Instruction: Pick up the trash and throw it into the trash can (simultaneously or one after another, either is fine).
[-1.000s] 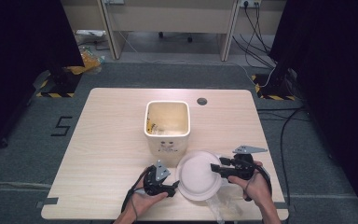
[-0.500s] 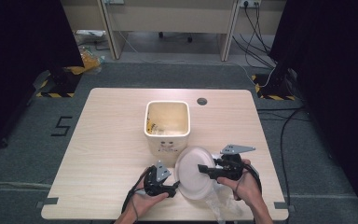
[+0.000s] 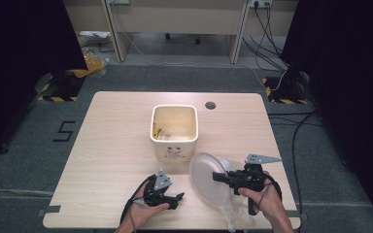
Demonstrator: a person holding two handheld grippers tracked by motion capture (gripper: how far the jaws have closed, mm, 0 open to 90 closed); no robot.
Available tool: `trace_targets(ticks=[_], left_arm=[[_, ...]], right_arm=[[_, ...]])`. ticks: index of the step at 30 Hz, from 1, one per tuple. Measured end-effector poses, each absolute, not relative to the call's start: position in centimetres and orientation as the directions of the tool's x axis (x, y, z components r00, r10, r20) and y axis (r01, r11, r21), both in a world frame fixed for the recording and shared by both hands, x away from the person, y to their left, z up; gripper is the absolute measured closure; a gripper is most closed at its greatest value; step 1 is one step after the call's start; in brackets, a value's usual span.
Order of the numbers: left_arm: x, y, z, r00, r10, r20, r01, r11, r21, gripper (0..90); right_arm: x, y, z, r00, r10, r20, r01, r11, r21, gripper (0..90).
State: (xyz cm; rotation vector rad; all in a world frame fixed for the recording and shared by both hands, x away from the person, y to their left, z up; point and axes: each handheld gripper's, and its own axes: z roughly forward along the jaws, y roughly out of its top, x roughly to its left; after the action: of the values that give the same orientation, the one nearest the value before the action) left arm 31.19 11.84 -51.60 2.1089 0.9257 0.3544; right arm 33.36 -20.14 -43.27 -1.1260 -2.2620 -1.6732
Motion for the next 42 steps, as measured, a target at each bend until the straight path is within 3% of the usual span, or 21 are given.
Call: trace_targets(ticks=[2, 13, 26, 42], left_arm=[[31.0, 13.7, -51.7, 0.667, 0.744, -0.037, 0.51, -0.419, 0.752, 22.5], [30.8, 18.8, -51.6, 0.576, 0.817, -0.026, 0.546, -0.362, 0.756, 22.5], [31.4, 19.1, -52.3, 0.557, 0.83, -0.022, 0.564, -0.359, 0.744, 15.8], [31.4, 19.1, -52.3, 0.559, 0.829, -0.021, 0.564, -0.361, 0.743, 14.5]], right_arm=[[33.2, -20.1, -42.8, -0.728, 0.449, 0.518, 0.612, 0.086, 0.786, 83.7], [32.2, -20.6, -39.8, -0.771, 0.347, 0.534, 0.568, -0.006, 0.823, 84.1], [33.6, -21.1, -35.9, -0.798, 0.348, 0.491, 0.513, -0.035, 0.858, 84.1], [37.4, -20.2, -31.1, -0.806, 0.331, 0.491, 0.501, -0.06, 0.863, 84.0]])
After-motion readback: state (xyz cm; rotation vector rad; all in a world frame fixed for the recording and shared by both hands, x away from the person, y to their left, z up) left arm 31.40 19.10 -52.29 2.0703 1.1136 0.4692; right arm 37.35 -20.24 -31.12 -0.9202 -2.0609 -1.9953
